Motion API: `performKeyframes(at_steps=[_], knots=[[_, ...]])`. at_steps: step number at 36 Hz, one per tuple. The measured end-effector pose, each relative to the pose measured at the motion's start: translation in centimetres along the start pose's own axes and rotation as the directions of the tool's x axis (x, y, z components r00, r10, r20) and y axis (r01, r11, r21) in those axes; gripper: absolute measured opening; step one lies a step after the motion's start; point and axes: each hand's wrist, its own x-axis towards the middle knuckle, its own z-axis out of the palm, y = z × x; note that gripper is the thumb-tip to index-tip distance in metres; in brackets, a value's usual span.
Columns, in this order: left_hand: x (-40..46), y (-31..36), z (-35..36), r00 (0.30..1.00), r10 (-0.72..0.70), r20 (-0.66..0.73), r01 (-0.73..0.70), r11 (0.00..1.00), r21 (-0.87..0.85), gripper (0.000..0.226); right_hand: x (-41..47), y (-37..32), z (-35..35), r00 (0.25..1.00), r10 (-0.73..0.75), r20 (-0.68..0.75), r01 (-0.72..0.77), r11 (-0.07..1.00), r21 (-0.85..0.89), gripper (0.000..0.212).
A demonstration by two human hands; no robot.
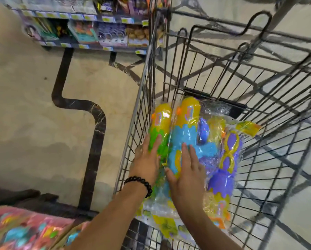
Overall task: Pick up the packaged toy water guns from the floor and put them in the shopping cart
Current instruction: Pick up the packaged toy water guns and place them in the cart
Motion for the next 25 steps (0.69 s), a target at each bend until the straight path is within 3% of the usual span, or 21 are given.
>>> performKeyframes(at_steps=[5, 10, 16, 21, 25], knots=[[0.2, -1.3, 0.7, 1.000, 0.004, 0.030, -0.004, 1.000, 0.014, 0.072, 1.0, -0.3, 1.3, 0.999, 0.038, -0.016, -0.039, 0.999, -0.030, 0.084], [0.1, -1.4, 0.1, 1.000, 0.023, 0.003, -0.023, 0.995, -0.094, 0.066, 1.4, -0.7, 1.9, 0.999, -0.005, -0.051, 0.001, 0.997, -0.080, 0.078], [-0.7, -0.6, -0.9, 0.999, 0.032, -0.024, -0.034, 0.993, -0.114, 0.067, 2.0, -0.8, 1.6, 1.000, 0.014, -0.009, -0.015, 0.996, -0.087, 0.081], [-1.9, 0.0, -2.6, 0.997, 0.062, -0.054, -0.069, 0.989, -0.133, 0.064, 2.4, -0.7, 0.5, 0.995, 0.043, 0.086, -0.044, 0.999, 0.008, 0.081], [-2.6, 0.6, -4.2, 0.993, 0.080, -0.082, -0.088, 0.991, -0.104, 0.063, 1.8, -0.7, -1.1, 0.990, -0.012, 0.142, 0.013, 1.000, -0.012, 0.081]])
